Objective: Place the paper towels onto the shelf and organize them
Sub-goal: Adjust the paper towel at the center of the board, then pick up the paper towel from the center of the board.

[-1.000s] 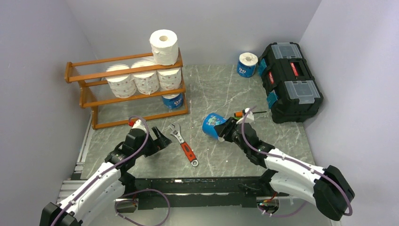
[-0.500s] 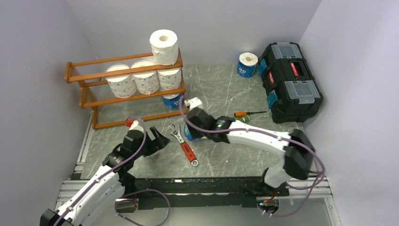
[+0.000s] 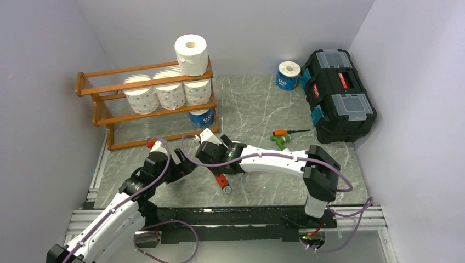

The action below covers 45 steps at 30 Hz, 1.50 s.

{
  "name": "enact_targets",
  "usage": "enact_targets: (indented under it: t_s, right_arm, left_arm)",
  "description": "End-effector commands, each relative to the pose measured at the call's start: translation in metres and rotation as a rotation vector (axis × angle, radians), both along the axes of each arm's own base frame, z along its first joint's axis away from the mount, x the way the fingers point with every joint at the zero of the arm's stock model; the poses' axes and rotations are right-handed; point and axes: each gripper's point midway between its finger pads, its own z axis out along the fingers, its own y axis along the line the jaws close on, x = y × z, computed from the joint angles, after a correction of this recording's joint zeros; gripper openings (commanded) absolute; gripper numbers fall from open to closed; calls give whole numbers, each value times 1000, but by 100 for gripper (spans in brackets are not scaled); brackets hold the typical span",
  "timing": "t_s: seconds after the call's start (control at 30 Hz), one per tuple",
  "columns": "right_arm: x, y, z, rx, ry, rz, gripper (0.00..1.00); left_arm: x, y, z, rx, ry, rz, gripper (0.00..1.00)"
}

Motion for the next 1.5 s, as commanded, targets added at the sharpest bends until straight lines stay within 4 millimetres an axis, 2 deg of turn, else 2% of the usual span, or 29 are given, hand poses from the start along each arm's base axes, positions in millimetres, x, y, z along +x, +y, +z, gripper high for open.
enact_targets:
  t_s: [0.0,0.07,0.17,0.23,0.27,0.33,0.4,0.47,0.63,0.9,1.07,1.23,1.47]
  right_arm:
    - [0,3,39,102,-31,-10,87]
    - [-3,4,55,161,-27,-3,93]
    - [1,-4,77,256,-44,-55,95]
    - [15,-19,91,353,-97,-153,95]
    - [28,-36,94,404,-114,-231,95]
    - [41,-60,93,540,-103,-353,94]
    - [59,-93,84,671,-77,-483,93]
    - [61,-112,71,756,-51,-541,93]
    - [61,-129,55,826,-49,-611,92]
    - [56,-143,46,838,-62,-641,91]
    - [55,-154,47,825,-86,-652,91]
    - [53,-164,45,809,-103,-657,91]
    - [51,-172,38,807,-94,-666,91]
  left_arm:
    - [15,-3,24,0,-64,-3,99]
    - [17,-4,28,-2,-68,-2,99]
    - [21,-5,33,-7,-75,4,99]
    - [23,-9,39,-15,-87,-11,99]
    - [26,-11,46,-9,-105,-26,99]
    - [30,-15,56,-1,-117,-38,99]
    - [31,-21,64,9,-120,-58,99]
    - [35,-30,74,23,-128,-76,99]
    - [40,-65,88,71,-106,-157,99]
    - [52,-109,78,127,-16,-256,99]
    - [57,-125,70,171,25,-278,97]
    - [53,-138,57,192,65,-305,95]
    - [49,-145,43,238,99,-331,92]
